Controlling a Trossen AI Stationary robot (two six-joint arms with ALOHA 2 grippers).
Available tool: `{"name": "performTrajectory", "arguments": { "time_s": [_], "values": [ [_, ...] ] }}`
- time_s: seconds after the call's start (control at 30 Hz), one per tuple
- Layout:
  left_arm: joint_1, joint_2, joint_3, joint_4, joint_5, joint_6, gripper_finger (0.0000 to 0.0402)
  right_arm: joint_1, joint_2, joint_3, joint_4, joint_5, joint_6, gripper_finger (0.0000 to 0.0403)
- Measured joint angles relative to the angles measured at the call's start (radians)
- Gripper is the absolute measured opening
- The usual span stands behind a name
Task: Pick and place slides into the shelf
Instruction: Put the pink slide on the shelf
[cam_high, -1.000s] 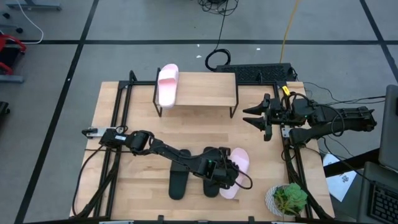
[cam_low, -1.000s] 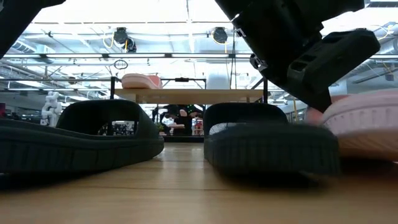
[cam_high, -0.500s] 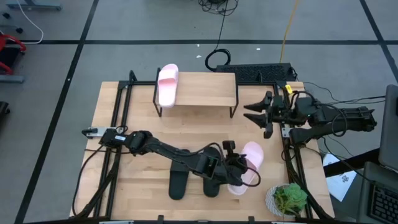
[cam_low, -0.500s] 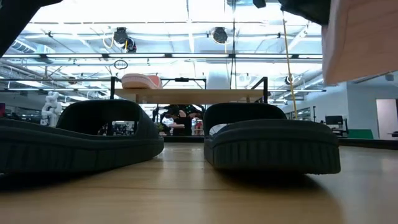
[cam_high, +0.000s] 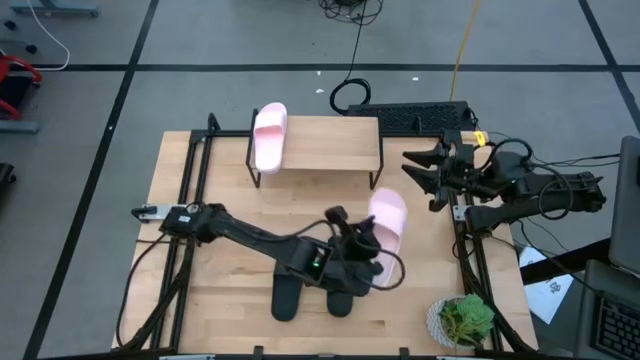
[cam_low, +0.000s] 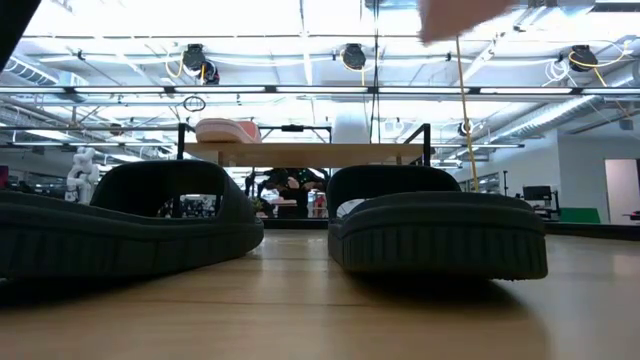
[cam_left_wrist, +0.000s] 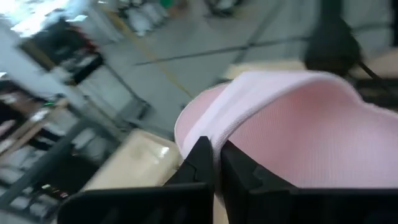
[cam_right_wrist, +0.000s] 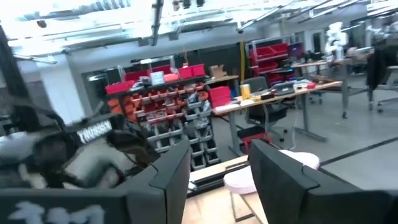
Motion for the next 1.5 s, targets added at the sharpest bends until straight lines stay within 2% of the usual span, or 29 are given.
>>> {"name": "performTrajectory", "arguments": {
  "time_s": [0.1,0.23,0.37,0.5,0.53,0.67,0.77,0.87,1.0,1.1,1.23,1.37,1.5],
  "values": [
    [0.005,-0.052,0.001,-0.002,-0.137,0.045,0.0000,0.000,0.002,0.000,-0.001,0.001,0.000,0.0155],
    [0.043,-0.106,0.002,-0.005,-0.313,0.202,0.0000,0.000,0.004,0.000,0.000,0.001,0.000,0.0155],
    [0.120,-0.158,0.001,-0.010,-0.337,0.274,0.0000,0.000,0.004,0.000,0.003,0.001,0.000,0.0155],
    [0.210,-0.194,0.001,-0.143,-0.281,0.297,0.0000,0.000,0.004,0.000,0.003,-0.002,0.000,0.0155],
    [0.230,-0.201,0.000,-0.202,-0.241,0.276,0.0000,0.000,0.003,0.000,0.002,-0.003,0.000,0.0155],
    [0.307,-0.228,0.000,-0.474,-0.068,0.108,0.0000,0.000,0.003,-0.001,-0.005,-0.004,0.000,0.0155],
    [0.356,-0.238,0.000,-0.708,-0.058,-0.043,0.0000,0.000,0.003,-0.001,-0.017,0.000,-0.002,0.0155],
    [0.397,-0.244,-0.003,-0.846,-0.017,-0.159,0.0000,0.000,0.003,-0.001,-0.020,0.024,-0.016,0.0155],
    [0.424,-0.248,-0.015,-0.847,0.009,-0.114,0.0000,0.000,0.003,-0.001,-0.020,0.080,-0.034,0.0155],
    [0.449,-0.248,-0.015,-0.817,0.065,-0.041,0.0000,0.000,0.003,-0.001,-0.017,0.082,-0.034,0.0155],
    [0.484,-0.251,-0.015,-0.716,0.113,0.085,0.0000,0.000,0.003,-0.001,-0.016,0.078,-0.029,0.0155],
    [0.517,-0.265,-0.015,-0.570,0.233,0.215,0.0000,0.000,0.003,-0.001,-0.015,0.077,-0.027,0.0155],
    [0.550,-0.270,-0.015,-0.516,0.298,0.282,0.0000,0.000,0.003,-0.001,-0.014,0.076,-0.026,0.0155]
  ]
}}
